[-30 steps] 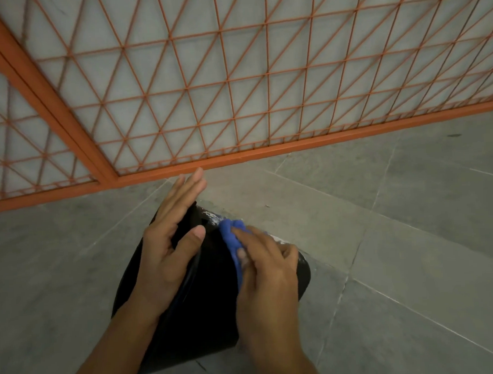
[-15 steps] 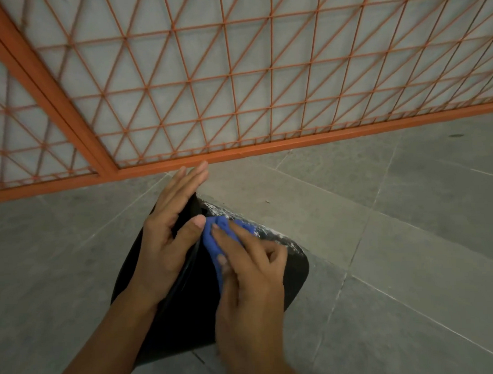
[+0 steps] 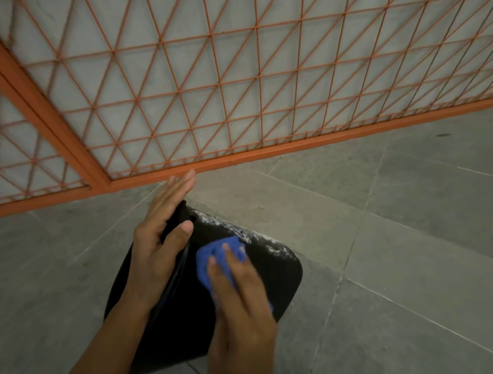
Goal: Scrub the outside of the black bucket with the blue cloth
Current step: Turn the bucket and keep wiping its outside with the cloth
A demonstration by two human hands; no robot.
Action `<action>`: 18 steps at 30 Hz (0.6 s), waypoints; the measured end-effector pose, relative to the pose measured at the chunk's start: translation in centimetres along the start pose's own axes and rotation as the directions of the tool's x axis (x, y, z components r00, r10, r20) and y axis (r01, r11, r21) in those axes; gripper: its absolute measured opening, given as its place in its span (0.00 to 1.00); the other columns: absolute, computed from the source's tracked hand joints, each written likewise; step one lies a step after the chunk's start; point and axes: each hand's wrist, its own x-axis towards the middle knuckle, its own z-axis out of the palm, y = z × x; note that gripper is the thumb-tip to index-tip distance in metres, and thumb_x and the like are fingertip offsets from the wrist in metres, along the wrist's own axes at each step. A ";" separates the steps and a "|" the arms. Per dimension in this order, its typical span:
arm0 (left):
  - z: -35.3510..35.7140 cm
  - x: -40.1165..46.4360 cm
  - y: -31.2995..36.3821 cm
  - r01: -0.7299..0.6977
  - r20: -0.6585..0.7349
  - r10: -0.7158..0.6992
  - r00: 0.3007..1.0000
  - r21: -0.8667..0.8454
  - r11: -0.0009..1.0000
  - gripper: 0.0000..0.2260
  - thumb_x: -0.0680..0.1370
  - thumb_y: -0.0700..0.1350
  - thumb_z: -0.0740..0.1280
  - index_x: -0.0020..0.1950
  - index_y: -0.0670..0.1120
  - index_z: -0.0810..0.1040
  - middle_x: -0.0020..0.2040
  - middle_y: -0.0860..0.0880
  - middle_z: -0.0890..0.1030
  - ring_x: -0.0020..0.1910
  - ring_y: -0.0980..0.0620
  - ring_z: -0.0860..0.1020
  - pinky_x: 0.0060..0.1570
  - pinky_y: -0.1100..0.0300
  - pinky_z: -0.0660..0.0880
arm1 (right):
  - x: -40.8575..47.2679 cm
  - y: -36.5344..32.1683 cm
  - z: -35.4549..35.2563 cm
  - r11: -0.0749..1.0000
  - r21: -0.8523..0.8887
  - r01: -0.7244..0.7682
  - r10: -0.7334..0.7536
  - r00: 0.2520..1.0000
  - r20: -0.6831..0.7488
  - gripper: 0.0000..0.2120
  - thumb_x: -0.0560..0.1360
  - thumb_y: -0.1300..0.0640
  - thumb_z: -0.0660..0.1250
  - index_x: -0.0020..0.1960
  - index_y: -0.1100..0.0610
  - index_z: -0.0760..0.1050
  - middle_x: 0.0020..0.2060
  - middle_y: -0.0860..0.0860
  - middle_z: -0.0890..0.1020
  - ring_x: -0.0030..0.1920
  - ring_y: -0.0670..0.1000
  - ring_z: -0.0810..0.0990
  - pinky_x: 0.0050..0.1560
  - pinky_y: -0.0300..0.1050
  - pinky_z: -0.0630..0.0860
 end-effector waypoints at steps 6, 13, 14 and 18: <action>-0.5 -0.4 -0.2 0.031 -0.007 -0.031 0.999 -0.008 0.999 0.26 0.74 0.50 0.59 0.70 0.42 0.67 0.71 0.48 0.69 0.75 0.50 0.63 0.74 0.53 0.57 | 2.3 1.9 0.2 0.998 -0.031 -0.058 0.058 0.998 0.005 0.18 0.71 0.69 0.64 0.59 0.58 0.76 0.58 0.54 0.79 0.60 0.54 0.77 0.58 0.51 0.75; -1.3 -0.6 -0.9 0.036 -0.011 -0.036 0.999 -0.037 0.999 0.24 0.74 0.49 0.58 0.70 0.47 0.66 0.71 0.50 0.69 0.74 0.51 0.63 0.74 0.54 0.57 | 1.1 1.4 1.0 0.998 -0.017 0.065 -0.064 0.996 0.068 0.19 0.72 0.67 0.65 0.62 0.57 0.74 0.61 0.55 0.77 0.63 0.56 0.74 0.59 0.52 0.75; -1.2 -0.6 -0.8 0.043 -0.010 -0.043 0.999 -0.032 0.999 0.24 0.74 0.49 0.58 0.70 0.47 0.66 0.71 0.50 0.69 0.74 0.51 0.63 0.74 0.55 0.57 | 1.6 1.7 0.9 1.000 -0.012 0.026 -0.025 0.998 0.060 0.18 0.72 0.69 0.65 0.61 0.59 0.75 0.60 0.56 0.77 0.62 0.56 0.75 0.58 0.53 0.76; -0.9 -0.5 -0.6 0.002 0.019 -0.002 1.000 -0.005 1.000 0.25 0.73 0.49 0.58 0.70 0.44 0.66 0.72 0.48 0.68 0.75 0.49 0.62 0.74 0.54 0.57 | 0.4 0.4 0.4 1.000 -0.007 0.004 -0.004 1.000 0.021 0.20 0.71 0.67 0.65 0.61 0.57 0.74 0.62 0.54 0.76 0.64 0.56 0.74 0.58 0.52 0.75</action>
